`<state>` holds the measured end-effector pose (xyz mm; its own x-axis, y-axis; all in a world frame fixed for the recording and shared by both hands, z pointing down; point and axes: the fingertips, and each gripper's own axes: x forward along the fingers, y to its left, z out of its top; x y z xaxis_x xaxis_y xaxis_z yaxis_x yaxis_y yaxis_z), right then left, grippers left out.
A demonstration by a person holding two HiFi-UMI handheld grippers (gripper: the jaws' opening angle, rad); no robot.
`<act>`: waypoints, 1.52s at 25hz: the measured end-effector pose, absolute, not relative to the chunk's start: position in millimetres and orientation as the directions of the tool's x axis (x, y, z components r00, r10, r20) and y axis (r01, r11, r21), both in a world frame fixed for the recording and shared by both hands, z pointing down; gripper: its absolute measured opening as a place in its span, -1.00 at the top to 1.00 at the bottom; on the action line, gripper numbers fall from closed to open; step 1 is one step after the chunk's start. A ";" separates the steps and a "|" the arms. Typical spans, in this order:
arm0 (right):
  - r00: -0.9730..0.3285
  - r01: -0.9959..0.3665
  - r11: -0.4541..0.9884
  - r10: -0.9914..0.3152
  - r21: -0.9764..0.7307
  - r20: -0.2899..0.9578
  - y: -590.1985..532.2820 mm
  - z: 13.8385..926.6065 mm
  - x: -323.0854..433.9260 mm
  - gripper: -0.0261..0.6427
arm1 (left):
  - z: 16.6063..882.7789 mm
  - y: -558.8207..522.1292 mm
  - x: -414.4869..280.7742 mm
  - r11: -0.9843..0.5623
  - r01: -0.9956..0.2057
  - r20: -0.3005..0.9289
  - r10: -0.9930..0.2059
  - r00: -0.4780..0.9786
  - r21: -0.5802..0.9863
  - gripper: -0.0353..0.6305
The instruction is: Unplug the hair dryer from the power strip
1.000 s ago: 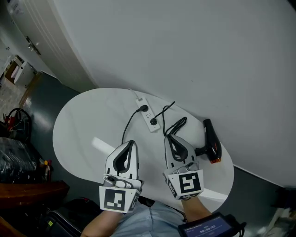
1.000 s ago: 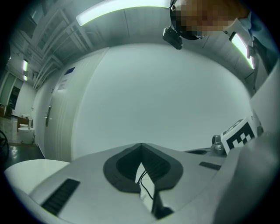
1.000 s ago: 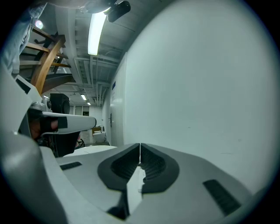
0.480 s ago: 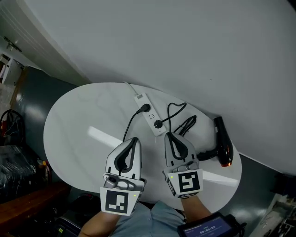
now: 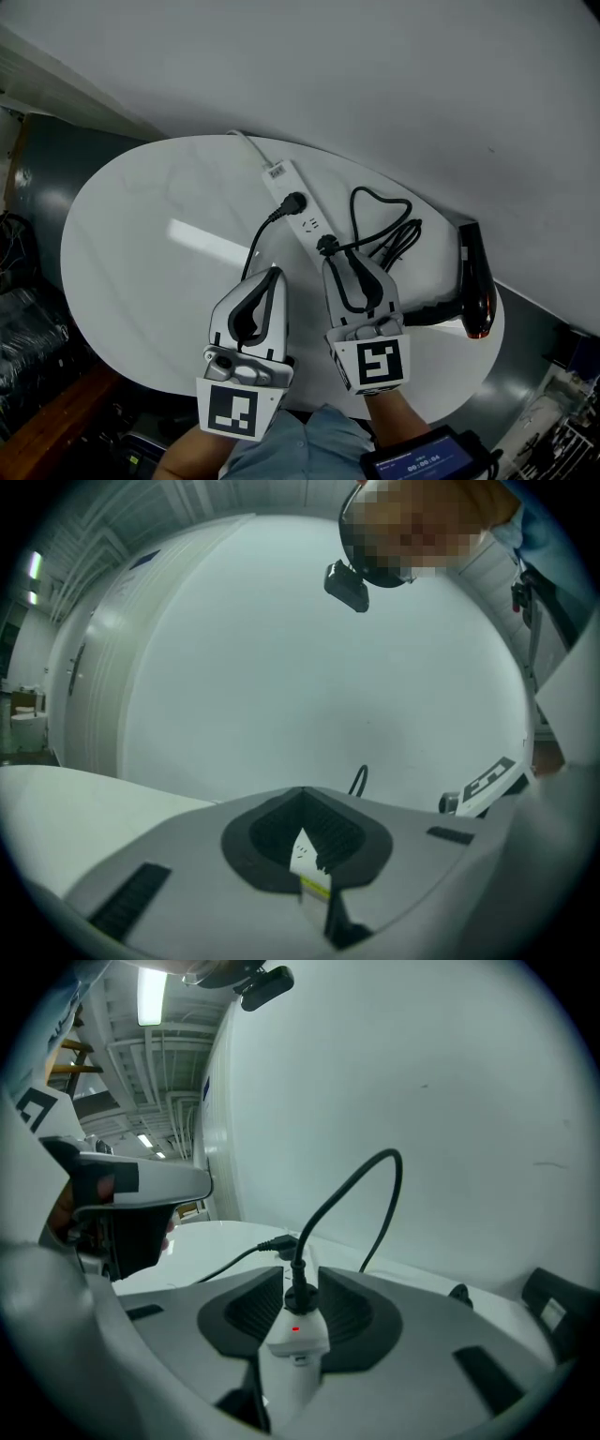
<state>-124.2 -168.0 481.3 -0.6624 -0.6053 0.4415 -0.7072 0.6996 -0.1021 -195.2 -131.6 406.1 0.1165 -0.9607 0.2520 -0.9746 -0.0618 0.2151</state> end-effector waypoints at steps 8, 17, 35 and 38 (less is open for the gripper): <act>-0.637 -0.751 0.652 -0.673 -0.105 0.376 -187.6 477.6 -142.7 0.60 | 444.8 -149.7 -185.7 -0.114 -0.958 0.313 -0.929 0.196 0.262 0.90; -0.603 -0.769 0.631 -0.663 -0.103 0.443 -181.9 485.8 -140.5 0.77 | 470.6 -168.5 -175.7 -0.146 -0.931 0.337 -0.904 0.263 0.335 0.90; -0.574 -0.785 0.612 -0.658 -0.099 0.487 -177.5 489.1 -137.8 0.77 | 491.6 -187.1 -170.9 -0.175 -0.906 0.343 -0.884 0.316 0.385 0.90; -0.572 -0.786 0.611 -0.655 -0.100 0.494 -177.2 489.8 -138.2 0.77 | 492.5 -187.0 -170.3 -0.180 -0.905 0.350 -0.879 0.324 0.386 0.90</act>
<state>-138.2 -177.2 489.8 -0.5719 -0.6548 0.4941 -0.7856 0.6106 -0.1001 -170.3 -187.0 492.5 0.3237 -0.8792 0.3495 -0.9049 -0.1797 0.3859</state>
